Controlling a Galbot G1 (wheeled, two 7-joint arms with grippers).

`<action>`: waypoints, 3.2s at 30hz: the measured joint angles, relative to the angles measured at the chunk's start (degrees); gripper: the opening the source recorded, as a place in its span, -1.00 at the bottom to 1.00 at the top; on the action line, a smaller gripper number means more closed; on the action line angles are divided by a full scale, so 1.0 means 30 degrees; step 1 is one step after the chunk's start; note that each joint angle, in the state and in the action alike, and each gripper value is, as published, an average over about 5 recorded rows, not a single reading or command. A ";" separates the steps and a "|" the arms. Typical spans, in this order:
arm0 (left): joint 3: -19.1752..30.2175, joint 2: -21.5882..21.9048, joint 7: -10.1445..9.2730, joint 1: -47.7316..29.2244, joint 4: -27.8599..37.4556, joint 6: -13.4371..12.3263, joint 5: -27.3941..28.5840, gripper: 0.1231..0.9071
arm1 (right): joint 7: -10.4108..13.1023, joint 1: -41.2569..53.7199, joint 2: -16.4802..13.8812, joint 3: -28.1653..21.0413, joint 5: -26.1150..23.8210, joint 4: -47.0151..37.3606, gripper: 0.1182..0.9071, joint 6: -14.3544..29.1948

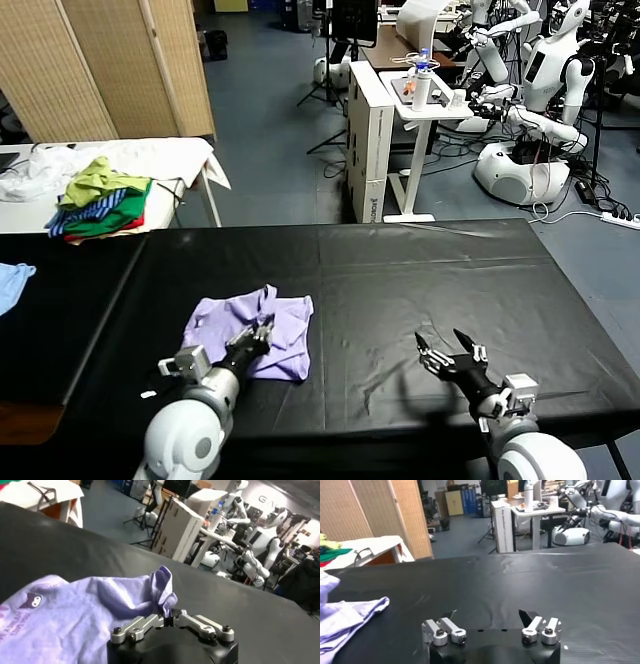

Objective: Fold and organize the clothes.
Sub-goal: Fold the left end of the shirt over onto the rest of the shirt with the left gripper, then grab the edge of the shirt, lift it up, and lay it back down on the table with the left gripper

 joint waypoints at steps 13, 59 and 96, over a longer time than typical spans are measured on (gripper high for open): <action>-0.1081 0.0376 0.2145 0.0512 -0.0729 -0.2330 0.1110 1.00 | -0.0030 0.3567 -0.1290 -0.3545 0.2079 -0.1154 1.00 -0.0610; -0.3167 -0.0049 0.2253 0.2746 0.0396 -0.3959 0.7161 1.00 | 0.2239 1.1776 0.2858 -1.2085 0.2500 -0.8024 -0.92 -0.1530; -0.6209 0.1373 0.5831 0.1524 0.4481 -0.4349 -0.0708 1.00 | -0.0262 0.2503 -0.0827 -0.3008 0.2785 0.0737 1.00 0.0370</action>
